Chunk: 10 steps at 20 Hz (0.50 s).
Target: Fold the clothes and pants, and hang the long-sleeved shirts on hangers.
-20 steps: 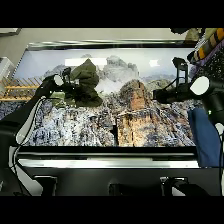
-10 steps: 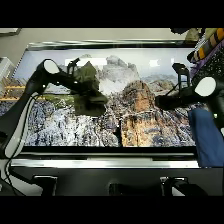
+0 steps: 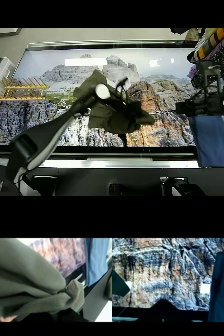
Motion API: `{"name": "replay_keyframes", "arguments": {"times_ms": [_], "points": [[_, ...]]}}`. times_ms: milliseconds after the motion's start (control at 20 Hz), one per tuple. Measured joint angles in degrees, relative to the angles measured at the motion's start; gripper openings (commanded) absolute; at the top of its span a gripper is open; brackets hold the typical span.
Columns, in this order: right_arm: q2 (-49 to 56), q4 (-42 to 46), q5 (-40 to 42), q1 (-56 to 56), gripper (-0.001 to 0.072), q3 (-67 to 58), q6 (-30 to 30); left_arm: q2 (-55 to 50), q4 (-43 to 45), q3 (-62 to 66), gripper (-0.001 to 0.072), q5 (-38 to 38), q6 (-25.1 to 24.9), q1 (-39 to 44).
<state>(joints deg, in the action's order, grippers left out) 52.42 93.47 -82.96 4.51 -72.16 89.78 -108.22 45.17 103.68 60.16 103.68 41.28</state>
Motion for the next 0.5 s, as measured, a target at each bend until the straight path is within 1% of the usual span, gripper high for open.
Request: {"name": "replay_keyframes", "arguments": {"times_ms": [50, 100, 150, 200, 250, 300, 500], "points": [[-0.46, 0.72, 0.02, 0.0, 0.0034, 0.0, -0.07, -1.31, -0.13, 0.0, 0.0412, -0.68, 0.46, 1.14], [-0.81, 1.33, 0.0, 0.0, 0.0038, 0.0, -0.33, -2.21, -0.17, 0.0, 0.0457, -0.98, 0.81, 1.7], [-1.07, 1.77, -0.02, 0.0, 0.0103, 0.0, -0.7, -2.71, -0.2, 0.0, 0.0458, -0.9, 0.85, 1.81], [-1.25, 2.01, 0.0, 0.0, 0.0208, 0.0, -0.92, -2.75, -0.37, 0.02, 0.0458, -0.28, 0.44, 1.25], [-1.36, 2.05, 0.09, 0.0, 0.0332, 0.0, -1.22, -2.47, -0.37, 0.0, 0.0458, 0.79, -0.17, 0.17], [-1.46, 1.62, 0.63, 0.0, 0.0344, 0.0, -1.22, -1.86, -0.07, 0.0, 0.0458, 2.43, -0.94, -1.46], [-0.7, -2.29, 4.63, 0.0, 0.0344, -0.39, 2.16, 3.26, 3.87, 0.02, 0.0458, 10.99, -3.21, -11.06]]}}
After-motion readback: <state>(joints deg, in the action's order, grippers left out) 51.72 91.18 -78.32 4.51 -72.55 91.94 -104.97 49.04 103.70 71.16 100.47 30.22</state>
